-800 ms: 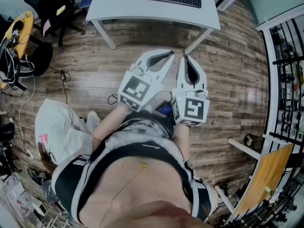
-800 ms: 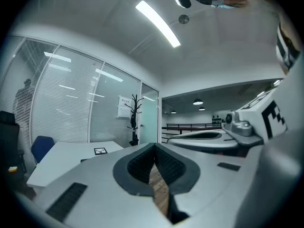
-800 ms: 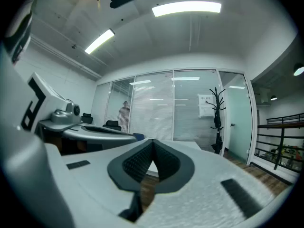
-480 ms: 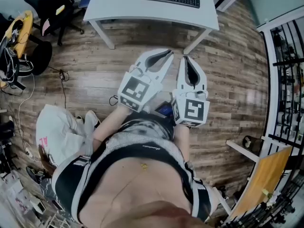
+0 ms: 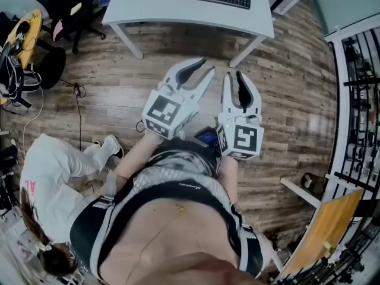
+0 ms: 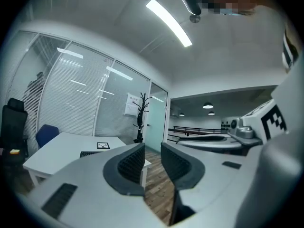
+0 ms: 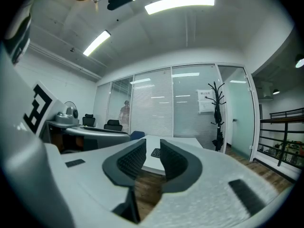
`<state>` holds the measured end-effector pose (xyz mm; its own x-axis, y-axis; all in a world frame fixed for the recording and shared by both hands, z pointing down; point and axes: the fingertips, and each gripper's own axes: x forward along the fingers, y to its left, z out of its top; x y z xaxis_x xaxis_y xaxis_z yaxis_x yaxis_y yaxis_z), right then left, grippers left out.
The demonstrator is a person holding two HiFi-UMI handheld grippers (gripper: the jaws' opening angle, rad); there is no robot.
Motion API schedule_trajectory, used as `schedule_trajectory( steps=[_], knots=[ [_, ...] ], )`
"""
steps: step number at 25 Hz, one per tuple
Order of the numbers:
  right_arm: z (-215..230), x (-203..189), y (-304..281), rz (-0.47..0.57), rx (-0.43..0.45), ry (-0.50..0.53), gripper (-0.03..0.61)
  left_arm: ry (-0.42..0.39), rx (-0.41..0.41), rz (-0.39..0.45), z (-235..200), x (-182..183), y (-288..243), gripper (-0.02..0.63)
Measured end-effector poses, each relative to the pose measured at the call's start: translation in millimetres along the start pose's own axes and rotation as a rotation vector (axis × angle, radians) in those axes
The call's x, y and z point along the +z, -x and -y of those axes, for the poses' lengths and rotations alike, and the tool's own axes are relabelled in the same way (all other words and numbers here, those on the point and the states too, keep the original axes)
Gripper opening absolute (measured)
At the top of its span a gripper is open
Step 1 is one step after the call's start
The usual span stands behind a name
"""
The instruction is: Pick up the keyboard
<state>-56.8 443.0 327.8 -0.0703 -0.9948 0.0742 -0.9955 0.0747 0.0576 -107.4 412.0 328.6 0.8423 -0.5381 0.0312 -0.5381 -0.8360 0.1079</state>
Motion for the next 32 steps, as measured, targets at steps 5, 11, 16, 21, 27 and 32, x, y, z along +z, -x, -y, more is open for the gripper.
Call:
schedule_trajectory(
  steps=[5,11,16,21,27,32],
  knots=[
    [4,-3,-4,-0.011,0.02,-0.003,0.109,-0.003,0.016,-0.006,0,-1,-6,0.092],
    [10,-1,-5,-0.009,0.019,-0.018,0.109,0.001,0.015,-0.01,-3,-3,-8,0.092],
    [17,0,-18,-0.006,0.005,-0.028,0.109,0.0,0.011,-0.021,-12,-4,-18,0.092],
    [26,0,-42,-0.001,-0.011,-0.039,0.109,-0.001,-0.009,-0.018,-29,-4,-40,0.092],
    [40,2,-91,-0.001,-0.036,-0.044,0.109,0.003,-0.039,-0.012,-66,-1,-79,0.092],
    [51,-3,-136,-0.026,-0.05,-0.045,0.109,0.009,-0.07,-0.036,-96,2,-114,0.092]
  ],
)
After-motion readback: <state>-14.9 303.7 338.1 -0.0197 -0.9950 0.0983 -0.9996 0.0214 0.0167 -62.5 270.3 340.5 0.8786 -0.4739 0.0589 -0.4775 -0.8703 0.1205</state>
